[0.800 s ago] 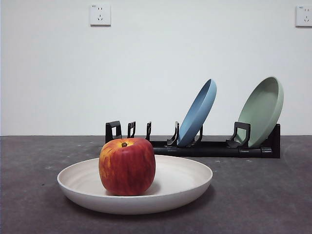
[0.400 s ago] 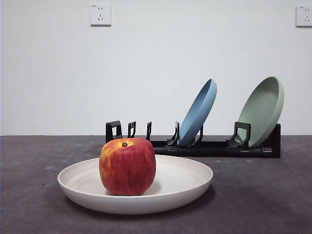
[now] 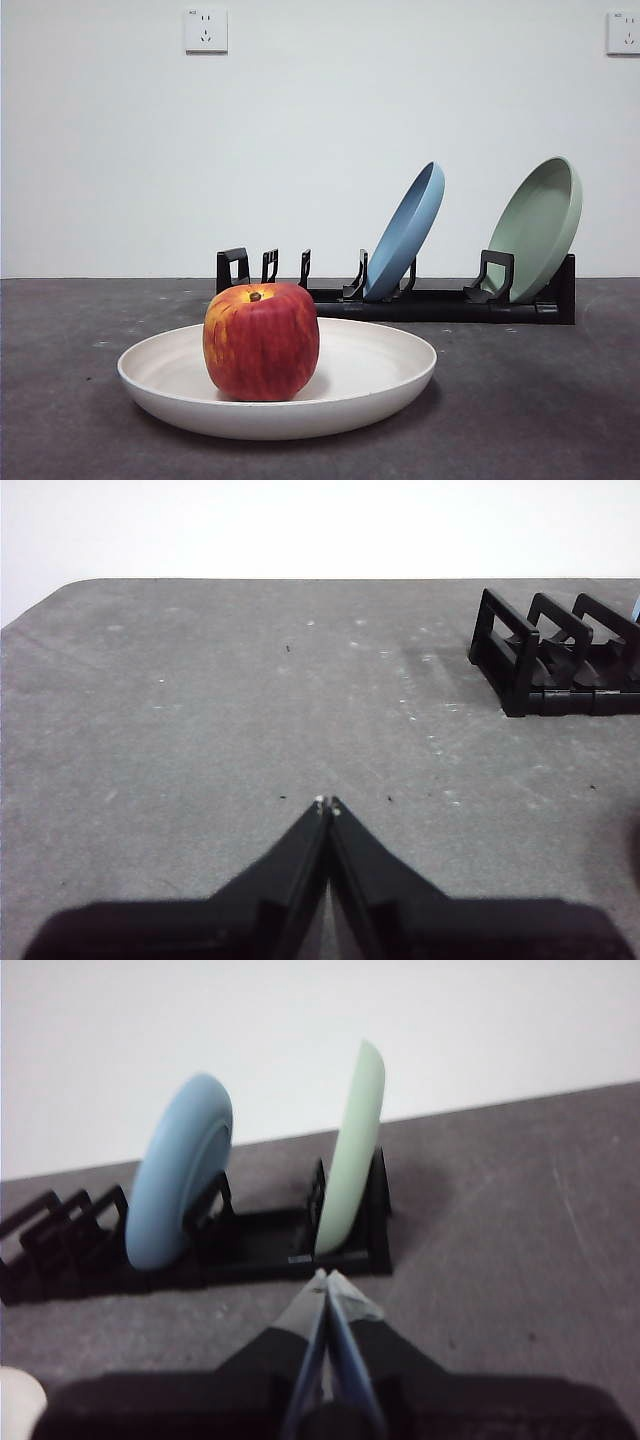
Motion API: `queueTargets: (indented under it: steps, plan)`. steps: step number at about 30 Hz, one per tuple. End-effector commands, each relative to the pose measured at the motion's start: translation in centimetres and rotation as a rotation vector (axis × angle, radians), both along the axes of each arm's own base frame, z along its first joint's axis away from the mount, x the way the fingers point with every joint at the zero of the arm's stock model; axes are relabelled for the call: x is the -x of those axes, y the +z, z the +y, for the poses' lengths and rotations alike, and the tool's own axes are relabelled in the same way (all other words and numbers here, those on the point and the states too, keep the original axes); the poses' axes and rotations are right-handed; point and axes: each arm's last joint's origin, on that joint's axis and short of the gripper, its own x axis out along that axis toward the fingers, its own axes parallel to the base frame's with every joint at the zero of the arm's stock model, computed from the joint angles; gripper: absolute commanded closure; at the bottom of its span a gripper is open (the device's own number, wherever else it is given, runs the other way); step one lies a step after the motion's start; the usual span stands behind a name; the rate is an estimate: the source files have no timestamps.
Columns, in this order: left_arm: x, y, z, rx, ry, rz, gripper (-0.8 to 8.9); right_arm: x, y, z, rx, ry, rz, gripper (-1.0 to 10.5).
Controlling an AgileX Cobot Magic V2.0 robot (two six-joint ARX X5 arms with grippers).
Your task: Take the yellow plate from the plate rack,put the plate on the table,take the apple from the table,put the apple in the plate
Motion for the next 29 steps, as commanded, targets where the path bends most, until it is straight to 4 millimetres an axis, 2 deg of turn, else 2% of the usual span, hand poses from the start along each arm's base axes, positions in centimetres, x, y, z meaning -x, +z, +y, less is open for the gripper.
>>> queueTargets:
  steps: [1,9,12,29]
  plan:
    - [-0.1,-0.4,0.0,0.007,0.004,0.007,8.17,-0.2,-1.1,0.0,-0.007,-0.004,0.026,9.5]
    - [-0.1,-0.4,0.0,0.007,0.004,0.007,8.17,-0.2,-2.4,0.0,0.024,0.006,0.125,9.5]
    - [-0.1,-0.4,0.0,0.007,0.005,0.007,8.17,-0.2,-2.4,0.0,-0.027,0.000,0.126,9.5]
    - [-0.1,-0.4,0.0,0.007,0.004,0.007,8.17,-0.2,-2.4,0.0,-0.027,-0.007,0.127,9.5]
